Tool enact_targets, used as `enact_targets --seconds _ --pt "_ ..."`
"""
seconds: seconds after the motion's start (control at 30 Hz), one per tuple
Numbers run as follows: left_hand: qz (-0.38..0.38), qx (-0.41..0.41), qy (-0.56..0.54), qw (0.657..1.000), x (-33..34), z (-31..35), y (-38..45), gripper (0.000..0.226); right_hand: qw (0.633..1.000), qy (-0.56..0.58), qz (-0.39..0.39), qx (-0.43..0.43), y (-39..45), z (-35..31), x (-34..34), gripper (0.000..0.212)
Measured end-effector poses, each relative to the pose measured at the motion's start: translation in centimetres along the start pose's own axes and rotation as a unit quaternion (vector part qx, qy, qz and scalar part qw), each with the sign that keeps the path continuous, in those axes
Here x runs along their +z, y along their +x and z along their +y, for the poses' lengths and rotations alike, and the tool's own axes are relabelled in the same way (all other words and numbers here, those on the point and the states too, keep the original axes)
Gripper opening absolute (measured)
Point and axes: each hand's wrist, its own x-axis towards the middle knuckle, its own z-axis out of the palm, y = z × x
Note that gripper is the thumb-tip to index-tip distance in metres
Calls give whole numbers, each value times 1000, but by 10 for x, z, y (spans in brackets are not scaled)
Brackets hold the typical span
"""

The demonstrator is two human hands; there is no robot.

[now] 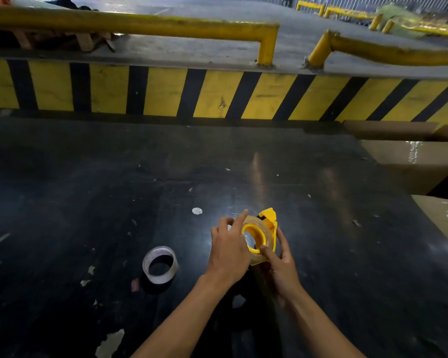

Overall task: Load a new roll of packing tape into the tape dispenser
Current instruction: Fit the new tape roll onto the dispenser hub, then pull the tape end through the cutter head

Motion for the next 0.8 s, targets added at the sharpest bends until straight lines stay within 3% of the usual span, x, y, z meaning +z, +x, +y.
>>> enact_targets --seconds 0.07,0.17,0.3,0.37,0.5,0.6,0.8 --pt "26 23 -89 995 -1 -8 3 65 999 29 8 15 3 -3 -2 62" --pt "13 -47 -241 969 -4 -23 8 68 998 43 -10 36 7 -8 -7 59" --pt "-131 -158 -394 896 -14 -36 7 82 990 80 -98 65 7 -16 -7 57" --pt "-198 -170 -417 870 -17 -41 4 97 986 70 -129 81 5 -19 -5 61" --pt "-250 -135 -445 849 -18 -44 4 103 985 -12 -146 93 7 -19 -1 65" --pt "-259 -117 -455 844 -20 -41 2 112 981 -57 -155 97 8 -20 3 70" --pt "-232 -110 -468 845 -19 -37 -4 107 972 -131 -171 96 10 -20 -1 67"
